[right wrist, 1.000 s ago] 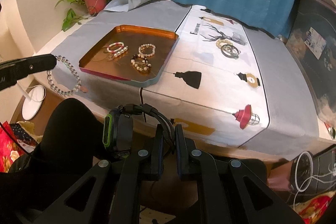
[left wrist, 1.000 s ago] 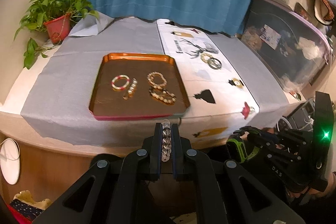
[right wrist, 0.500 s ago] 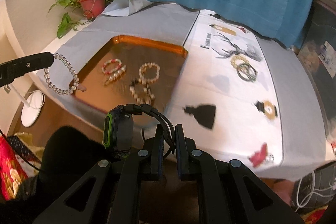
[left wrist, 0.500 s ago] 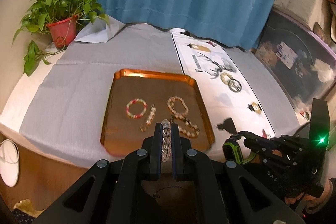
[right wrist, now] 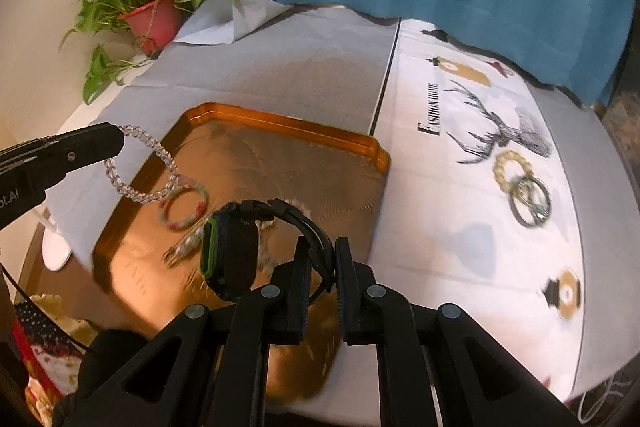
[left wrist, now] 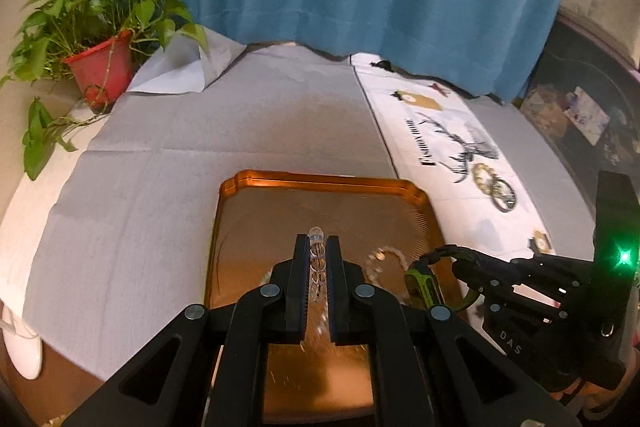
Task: Organize jewelry
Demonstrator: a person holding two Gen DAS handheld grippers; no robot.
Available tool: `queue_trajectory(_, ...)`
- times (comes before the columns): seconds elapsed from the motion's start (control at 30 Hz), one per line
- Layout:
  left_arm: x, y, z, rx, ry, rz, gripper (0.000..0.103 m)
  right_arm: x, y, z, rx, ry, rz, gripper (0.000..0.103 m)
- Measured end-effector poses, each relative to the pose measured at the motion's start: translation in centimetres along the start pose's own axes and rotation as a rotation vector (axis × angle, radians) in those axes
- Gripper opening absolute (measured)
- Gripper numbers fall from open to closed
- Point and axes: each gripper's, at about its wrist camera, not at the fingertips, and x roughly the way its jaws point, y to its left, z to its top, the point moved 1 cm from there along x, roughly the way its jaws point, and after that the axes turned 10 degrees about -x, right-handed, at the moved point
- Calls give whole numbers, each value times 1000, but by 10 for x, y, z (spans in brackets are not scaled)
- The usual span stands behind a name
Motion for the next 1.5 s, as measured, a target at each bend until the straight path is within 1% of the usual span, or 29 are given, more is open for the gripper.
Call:
queue_trajectory(0.13,25,5,9,-8,23,7,5,25,-4,13,7,13,2,13)
queue_trajectory(0.23,37,10,17,-22,12,15,5,38,-10,23,21,3,8,14)
queue_trajectory(0.27,40,11,20,-30,5,25,7,42,-12,27,30,-8,27,19)
queue_trajectory(0.33,42,15,23,-47,0,43,23,51,-14,33,33,2,58,28)
queue_trajectory(0.4,40,22,21,-71,-2,73,83,55,-15,33,28,45,30,60)
queue_trajectory(0.43,36,25,18,-85,-17,85,90,53,-16,29,30,45,0,65)
queue_trajectory(0.47,29,29,12,-98,-43,90,91,47,-17,23,34,33,-19,68)
queue_trajectory(0.5,24,31,4,-99,-40,94,91,42,-17,18,32,27,-25,69)
queue_trajectory(0.57,18,36,-12,-102,11,104,91,26,-15,0,13,35,-40,69)
queue_trajectory(0.67,2,37,-46,-117,53,115,91,-2,-10,-30,10,37,-53,70)
queue_trajectory(0.8,-27,24,-86,-94,89,118,91,-41,0,-65,18,38,-44,70)
queue_trajectory(0.9,-51,12,-104,-95,94,88,91,-70,8,-82,7,20,-51,70)
queue_trajectory(0.97,-68,4,-111,-72,81,80,91,-91,12,-89,10,-5,-64,71)
queue_trajectory(1.1,-106,-9,-121,-34,20,87,91,-129,20,-101,28,-65,-73,73)
queue_trajectory(1.2,-125,-16,-125,-25,3,88,91,-152,25,-109,30,-95,-72,74)
queue_trajectory(1.27,-138,-21,-128,-16,-16,84,91,-170,27,-117,41,-133,-76,74)
queue_trajectory(1.37,-157,-30,-136,-4,-57,76,91,-186,29,-128,45,-155,-84,76)
queue_trajectory(1.5,-169,-41,-146,24,-60,70,92,-203,33,-139,41,-180,-88,76)
